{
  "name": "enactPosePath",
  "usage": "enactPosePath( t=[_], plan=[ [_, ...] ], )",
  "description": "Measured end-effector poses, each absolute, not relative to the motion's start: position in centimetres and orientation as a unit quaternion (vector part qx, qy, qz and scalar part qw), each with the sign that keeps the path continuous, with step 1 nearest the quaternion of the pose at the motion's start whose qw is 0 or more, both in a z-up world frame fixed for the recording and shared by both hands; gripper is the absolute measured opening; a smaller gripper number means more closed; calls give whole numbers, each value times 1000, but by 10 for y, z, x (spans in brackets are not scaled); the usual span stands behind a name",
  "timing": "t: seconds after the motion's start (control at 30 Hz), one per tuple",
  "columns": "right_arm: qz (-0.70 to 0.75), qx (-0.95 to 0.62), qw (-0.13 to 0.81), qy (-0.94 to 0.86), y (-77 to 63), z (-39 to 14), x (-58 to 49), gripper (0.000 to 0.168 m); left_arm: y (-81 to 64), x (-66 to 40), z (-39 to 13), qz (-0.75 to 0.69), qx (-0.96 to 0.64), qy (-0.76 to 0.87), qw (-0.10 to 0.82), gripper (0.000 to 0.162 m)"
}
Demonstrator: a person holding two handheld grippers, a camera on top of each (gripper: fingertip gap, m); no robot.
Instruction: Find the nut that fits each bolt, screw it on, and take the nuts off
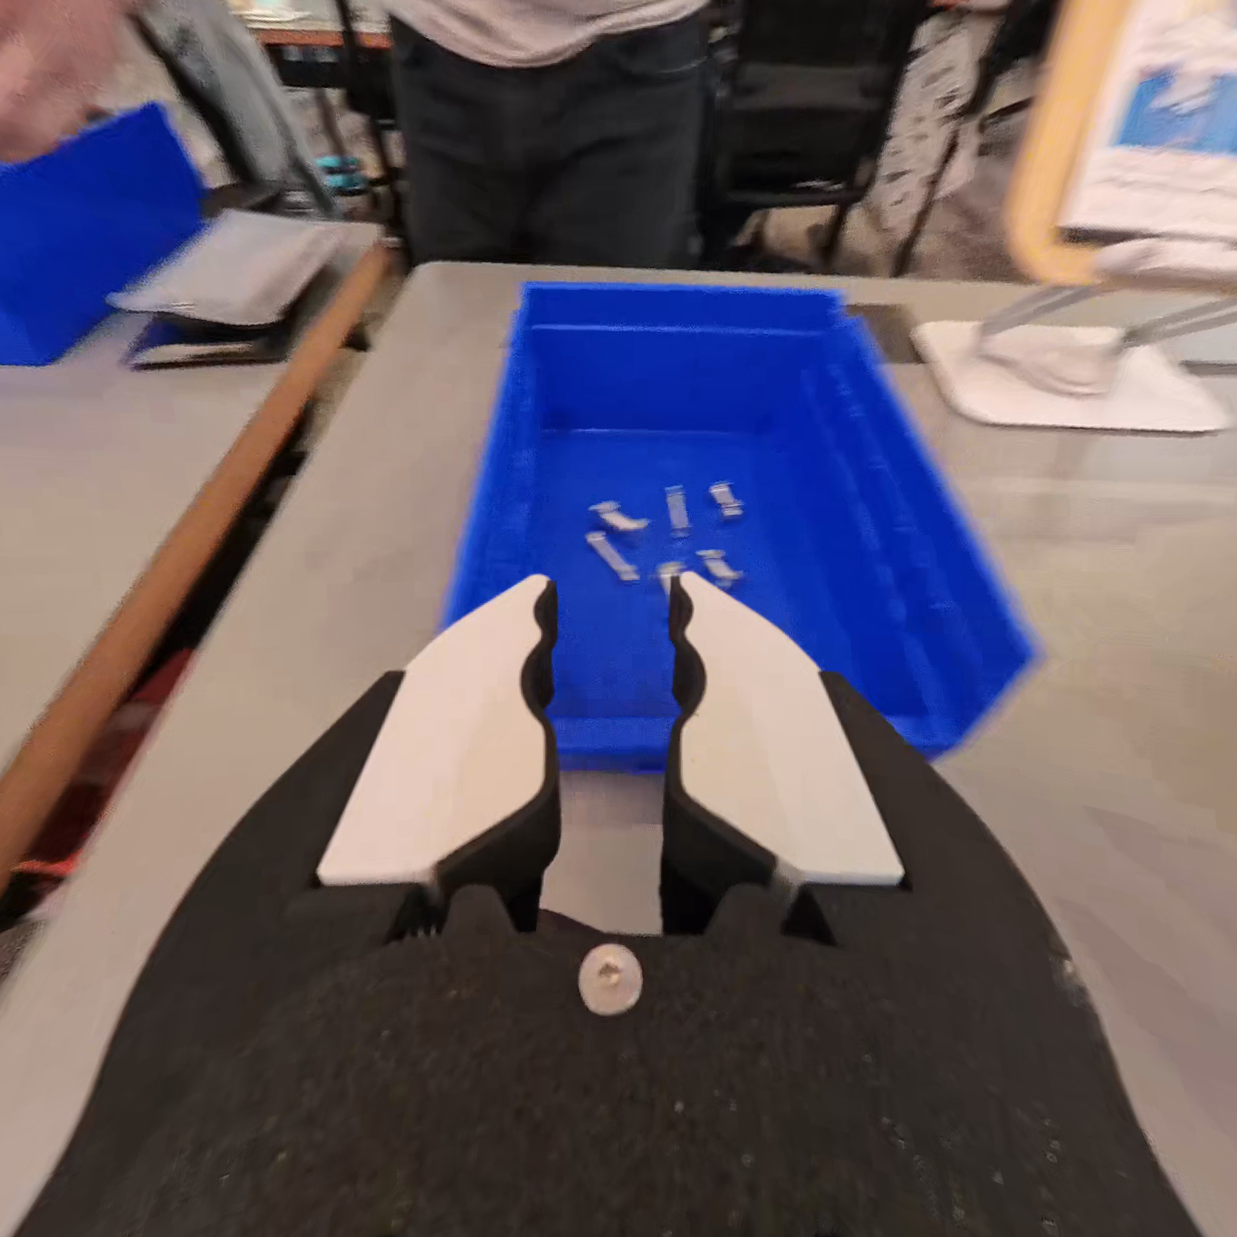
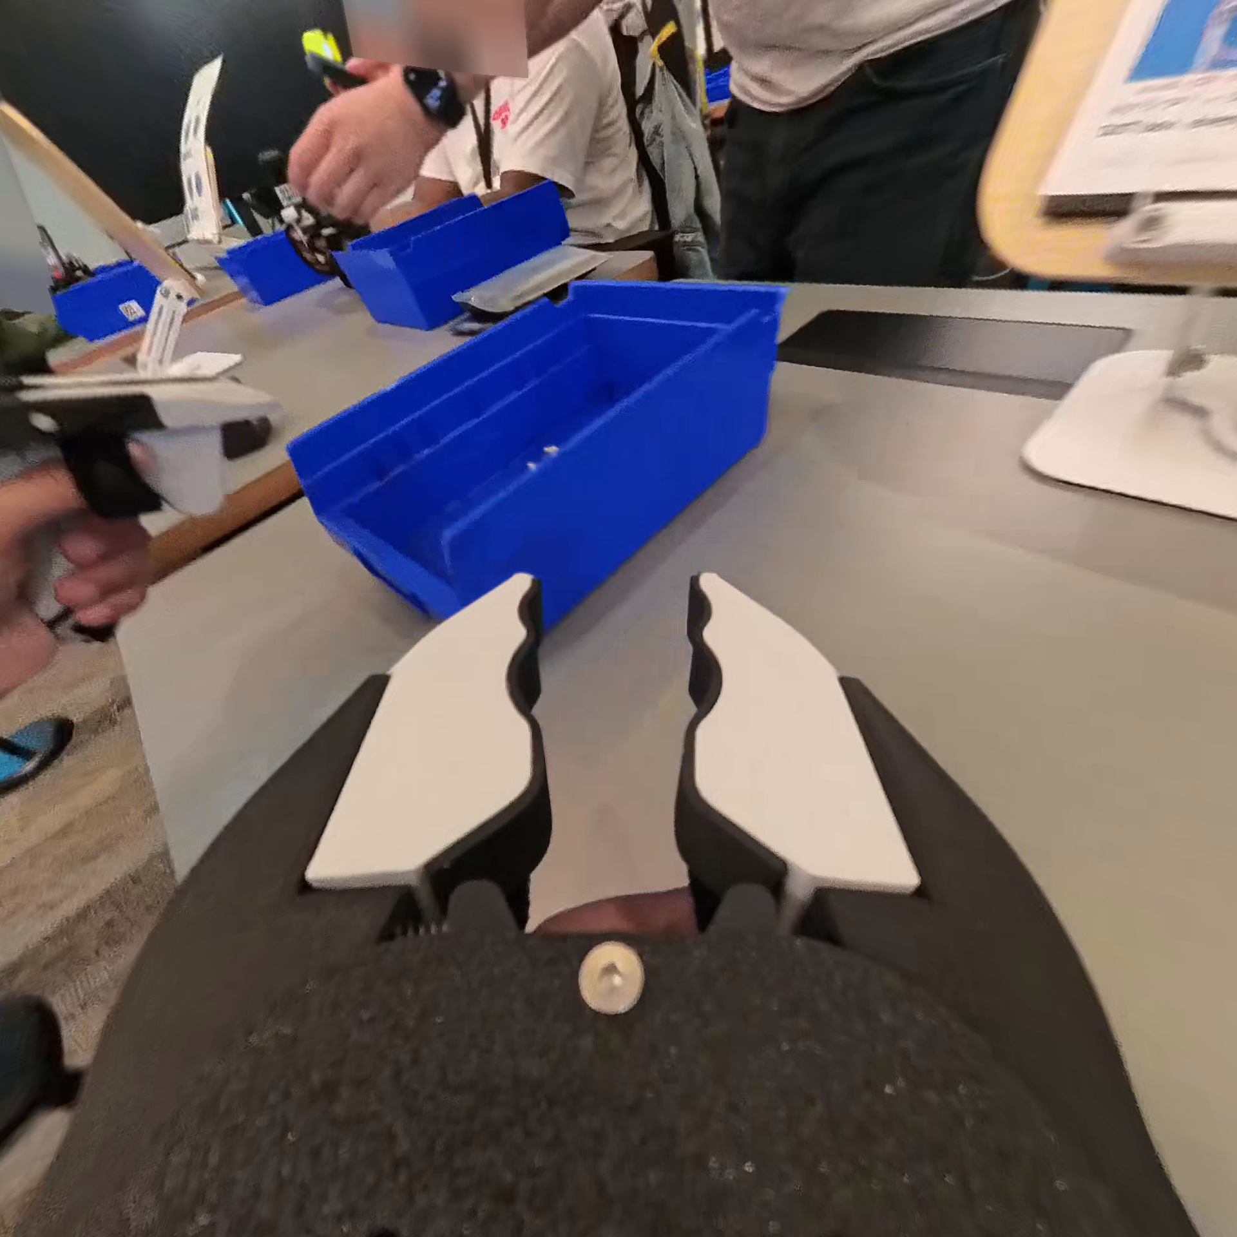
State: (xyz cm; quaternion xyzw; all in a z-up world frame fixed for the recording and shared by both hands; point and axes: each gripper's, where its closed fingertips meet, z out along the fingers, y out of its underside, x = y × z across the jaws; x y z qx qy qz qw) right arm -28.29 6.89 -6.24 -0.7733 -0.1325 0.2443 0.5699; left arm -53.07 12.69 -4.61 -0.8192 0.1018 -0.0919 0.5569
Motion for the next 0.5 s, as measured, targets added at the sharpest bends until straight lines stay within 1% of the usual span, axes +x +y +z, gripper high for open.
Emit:
enactPosePath(
  t=[0.1, 0.2, 0.37, 0.5],
  plan=[
    [222, -781, 564, -154, 57, -70, -218, 42, 105, -459, -38, -183, -805, 124, 551, 36],
    [164, -797, 565, -135, 52, -75, -146, 42, 89, -388, -42, -228, -794, 147, 543, 39],
    [132, -791, 588, -105, 36, -73, -80, 41, 74, -294, -58, -247, -780, 188, 542, 40],
    [115, -770, 622, -86, 15, -75, -56, 40, 66, -259, -77, -236, -771, 221, 548, 39]
  ],
)
